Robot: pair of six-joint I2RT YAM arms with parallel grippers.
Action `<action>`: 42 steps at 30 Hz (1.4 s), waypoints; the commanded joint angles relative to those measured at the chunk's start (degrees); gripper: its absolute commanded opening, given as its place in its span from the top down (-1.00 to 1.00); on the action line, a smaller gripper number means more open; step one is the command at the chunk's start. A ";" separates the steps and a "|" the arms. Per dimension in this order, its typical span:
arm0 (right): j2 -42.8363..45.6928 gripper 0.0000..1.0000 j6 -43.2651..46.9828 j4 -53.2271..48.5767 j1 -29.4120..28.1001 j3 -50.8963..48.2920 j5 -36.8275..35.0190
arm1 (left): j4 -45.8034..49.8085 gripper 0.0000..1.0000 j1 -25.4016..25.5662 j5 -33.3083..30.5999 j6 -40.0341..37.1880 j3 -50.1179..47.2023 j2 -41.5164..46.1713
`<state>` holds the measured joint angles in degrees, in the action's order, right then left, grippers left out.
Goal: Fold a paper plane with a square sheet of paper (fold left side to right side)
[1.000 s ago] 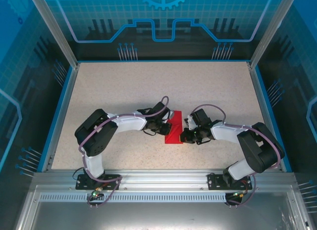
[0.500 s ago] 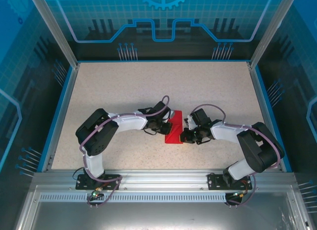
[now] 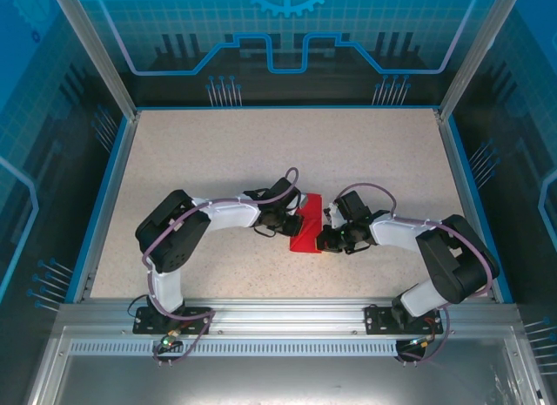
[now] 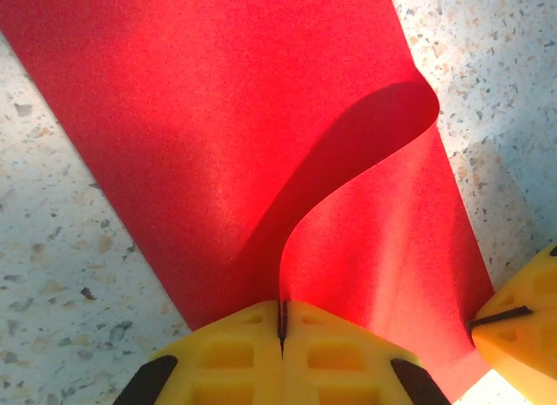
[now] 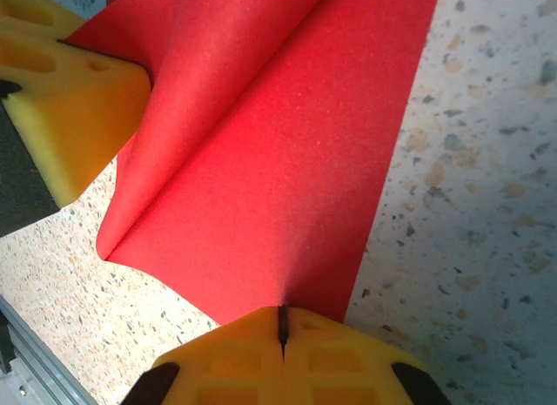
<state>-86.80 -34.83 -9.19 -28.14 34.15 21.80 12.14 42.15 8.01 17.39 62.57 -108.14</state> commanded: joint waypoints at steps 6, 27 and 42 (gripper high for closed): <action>-1.50 0.97 1.21 -3.31 -1.13 0.39 -0.72 | -0.19 0.93 -0.34 0.95 -0.37 -3.05 0.16; -6.12 0.97 -6.83 13.14 4.18 7.99 10.11 | -0.79 0.92 -0.29 1.72 -0.16 -3.07 -0.50; -11.96 0.97 -4.90 10.04 2.92 8.47 8.14 | -0.85 0.91 -0.21 1.91 -0.33 -3.15 -0.66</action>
<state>-97.76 -40.99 2.92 -24.47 42.59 30.41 9.98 42.09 8.88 17.58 61.23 -107.83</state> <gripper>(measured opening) 0.045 0.044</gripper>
